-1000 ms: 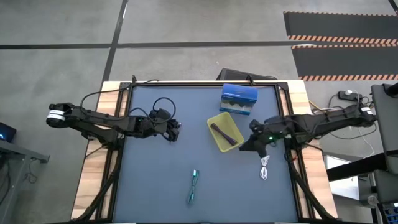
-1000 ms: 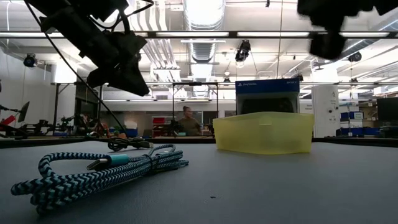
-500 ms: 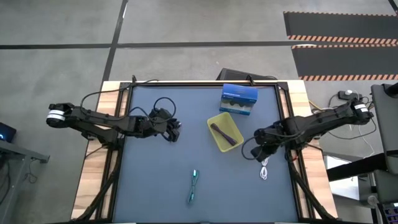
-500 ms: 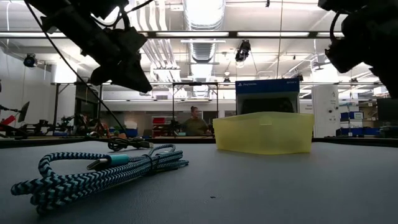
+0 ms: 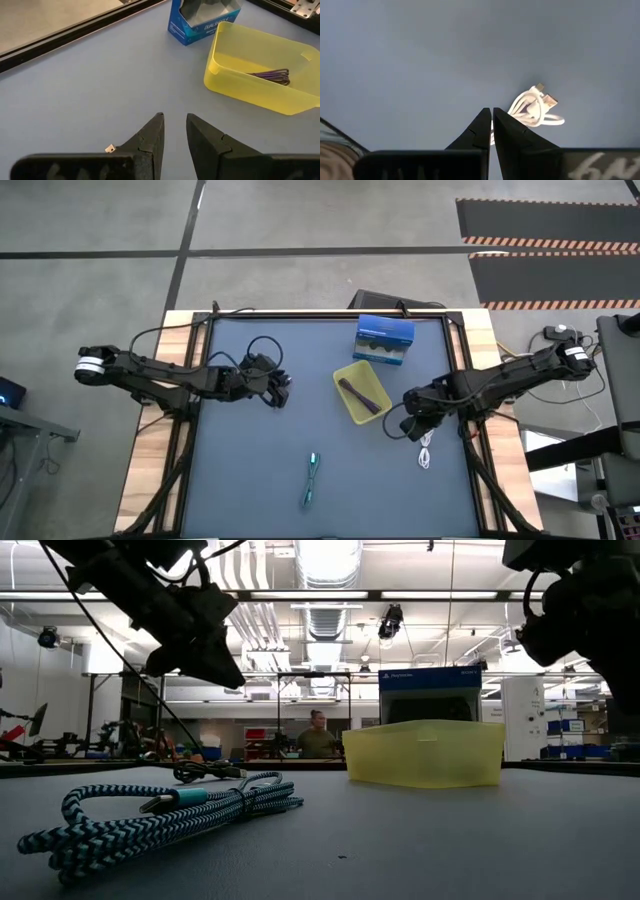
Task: Pick and place USB-C Cables
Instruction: Put the white charger cable into the yellow bin
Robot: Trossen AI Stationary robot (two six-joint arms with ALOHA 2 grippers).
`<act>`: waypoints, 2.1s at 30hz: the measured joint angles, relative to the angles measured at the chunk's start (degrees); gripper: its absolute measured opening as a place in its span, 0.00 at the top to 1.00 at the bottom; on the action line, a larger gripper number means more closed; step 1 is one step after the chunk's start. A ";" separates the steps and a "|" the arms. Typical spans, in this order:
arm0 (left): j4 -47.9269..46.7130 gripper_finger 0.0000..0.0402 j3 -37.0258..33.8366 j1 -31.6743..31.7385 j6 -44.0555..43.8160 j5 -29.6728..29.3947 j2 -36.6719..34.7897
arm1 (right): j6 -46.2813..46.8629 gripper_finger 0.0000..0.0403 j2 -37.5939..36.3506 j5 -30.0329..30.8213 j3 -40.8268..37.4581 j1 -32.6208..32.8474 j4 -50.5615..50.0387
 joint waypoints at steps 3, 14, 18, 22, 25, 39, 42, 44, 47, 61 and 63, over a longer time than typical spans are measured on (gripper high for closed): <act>0.05 0.84 0.00 0.00 0.00 -0.02 0.00 | 1.71 0.97 -0.49 -0.25 0.00 0.25 -0.01; 2.41 0.84 0.09 0.00 2.95 -1.19 0.00 | 5.88 0.93 -0.47 -1.68 0.13 1.56 0.23; 4.08 0.84 0.04 0.00 4.39 -2.58 0.00 | 7.01 0.90 0.19 -2.48 0.13 3.02 0.36; 5.50 0.84 0.04 0.00 7.47 -2.71 0.00 | 10.81 0.94 0.84 -2.74 0.15 5.43 0.52; 5.84 0.84 0.15 0.00 7.52 -2.73 -0.04 | 13.09 0.93 1.62 -2.72 0.14 7.52 0.66; 5.94 0.84 0.08 0.02 7.53 -4.17 -0.04 | 23.88 0.49 7.45 0.11 0.14 14.80 0.66; 5.96 0.84 0.06 0.02 9.44 -4.20 -0.04 | 25.21 0.44 9.78 0.45 0.13 15.71 0.67; 5.96 0.84 0.20 0.02 10.41 -4.22 -0.04 | 25.60 0.42 11.55 1.54 0.13 16.03 0.72; 5.95 0.84 0.93 0.02 12.20 -6.17 -0.04 | 25.87 0.41 14.31 3.25 0.13 16.14 0.81; 10.53 0.84 7.21 0.02 34.39 -7.02 -7.04 | 23.84 0.60 22.50 3.30 0.34 16.10 3.17; 10.45 0.84 6.22 0.02 34.38 -7.04 -8.25 | 24.34 0.66 22.82 3.29 0.31 16.10 3.77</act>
